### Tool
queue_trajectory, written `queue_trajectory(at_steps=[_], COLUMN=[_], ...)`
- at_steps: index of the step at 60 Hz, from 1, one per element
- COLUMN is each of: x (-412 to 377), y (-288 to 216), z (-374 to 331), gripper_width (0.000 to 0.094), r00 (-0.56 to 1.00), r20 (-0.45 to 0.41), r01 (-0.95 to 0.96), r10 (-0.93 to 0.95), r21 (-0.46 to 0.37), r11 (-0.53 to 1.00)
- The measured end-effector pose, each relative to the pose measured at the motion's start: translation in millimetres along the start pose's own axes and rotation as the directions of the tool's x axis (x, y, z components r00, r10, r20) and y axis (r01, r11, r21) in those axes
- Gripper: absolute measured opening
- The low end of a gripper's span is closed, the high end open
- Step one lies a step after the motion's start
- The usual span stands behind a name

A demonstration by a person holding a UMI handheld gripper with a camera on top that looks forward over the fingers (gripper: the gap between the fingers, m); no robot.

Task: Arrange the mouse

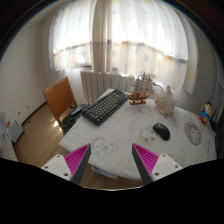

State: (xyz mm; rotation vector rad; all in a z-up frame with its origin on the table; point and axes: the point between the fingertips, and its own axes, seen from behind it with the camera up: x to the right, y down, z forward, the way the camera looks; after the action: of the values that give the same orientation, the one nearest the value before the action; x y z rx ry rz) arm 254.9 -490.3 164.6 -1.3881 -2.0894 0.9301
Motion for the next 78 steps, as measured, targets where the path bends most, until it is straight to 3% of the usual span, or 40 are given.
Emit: queue_trajectory(at_steps=[20, 28, 48, 65, 78], x=[170, 220, 277, 321, 348], y=[37, 59, 60, 37, 11], z=[8, 15, 113, 211, 246], gripper_width=[0.0855, 0.0864, 0.086, 0.0867, 0.0854], r00=[0.96, 0.938, 0.94, 0.942, 0.942], r20=[-0.244, -0.293, -0.279, -0.257, -0.244], r01=[-0.138, -0.186, -0.171, -0.189, -0.208], r10=[0.138, 0.184, 0.197, 0.215, 0.232], r21=[0.016, 0.021, 0.116, 0.12, 0.122], r11=[0.99, 0.982, 0.978, 0.975, 0.971])
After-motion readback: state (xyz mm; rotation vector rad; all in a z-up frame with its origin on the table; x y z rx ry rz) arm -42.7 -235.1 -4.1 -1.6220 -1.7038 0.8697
